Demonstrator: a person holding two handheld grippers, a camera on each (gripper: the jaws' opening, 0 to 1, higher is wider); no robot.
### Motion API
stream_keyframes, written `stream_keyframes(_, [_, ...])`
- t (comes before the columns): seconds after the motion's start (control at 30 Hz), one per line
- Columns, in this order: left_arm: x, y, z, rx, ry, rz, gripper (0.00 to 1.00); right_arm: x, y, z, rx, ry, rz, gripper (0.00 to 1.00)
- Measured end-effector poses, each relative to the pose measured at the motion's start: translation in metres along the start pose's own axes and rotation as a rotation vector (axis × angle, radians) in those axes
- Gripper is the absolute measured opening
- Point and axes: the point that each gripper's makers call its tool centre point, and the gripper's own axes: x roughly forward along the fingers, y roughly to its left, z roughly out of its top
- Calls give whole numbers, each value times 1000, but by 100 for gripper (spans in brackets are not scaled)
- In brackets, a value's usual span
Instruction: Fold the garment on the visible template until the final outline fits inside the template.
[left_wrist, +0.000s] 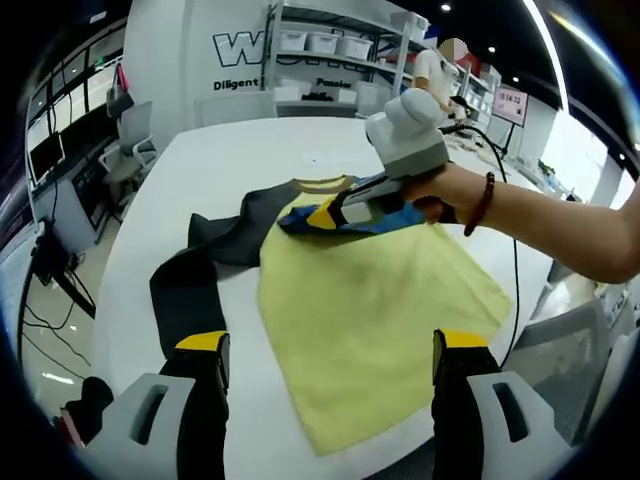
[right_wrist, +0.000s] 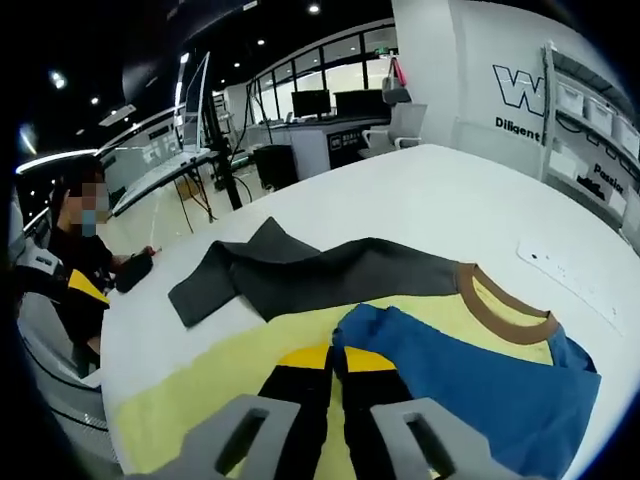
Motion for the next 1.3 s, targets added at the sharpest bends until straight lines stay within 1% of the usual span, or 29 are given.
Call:
stream_keyframes(0.07, [-1, -1, 0, -2, -1, -1, 82, 0, 6, 1, -11, -4, 1, 0])
stream_keyframes(0.23, [-2, -2, 1, 0, -5, -3, 82, 3, 10, -2, -11, 7, -4, 0])
stream_keyframes(0.37, [-3, -1, -2, -3, 2, -7, 81, 15, 10, -18, 31, 42, -30, 0])
stream_keyframes(0.47, [-3, 1, -4, -14, -2, -5, 81, 19, 11, -24, 39, 49, -35, 0])
stream_keyframes(0.6, [-2, 2, -7, -11, 13, 0, 81, 23, 12, -33, 58, 63, -34, 0])
stream_keyframes(0.73, [-1, 3, -8, -14, 14, -2, 81, 25, 14, -36, 77, 68, -24, 1])
stream_keyframes(0.87, [-1, 3, -8, -12, 18, -2, 81, 26, 23, -32, 87, 55, 13, 5])
stream_keyframes(0.97, [-1, 4, -7, -10, 18, 2, 81, 25, 27, -29, 79, 44, 24, 8])
stream_keyframes(1.03, [-1, 4, -6, -10, 13, 5, 81, 23, 28, -25, 87, 25, 28, 9])
stream_keyframes(1.1, [-1, 5, -6, -10, 12, 9, 82, 18, 27, -16, 103, -12, 30, 13])
stream_keyframes(1.17, [-2, 6, -6, -7, 12, 14, 82, 11, 24, -7, 107, -43, 26, 18])
stream_keyframes(1.23, [-2, 7, -6, -7, 12, 16, 83, 4, 14, 2, 111, -75, 1, 23])
stream_keyframes(1.3, [-2, 8, -5, -6, 11, 19, 83, -5, 2, 6, 127, -88, -24, 27])
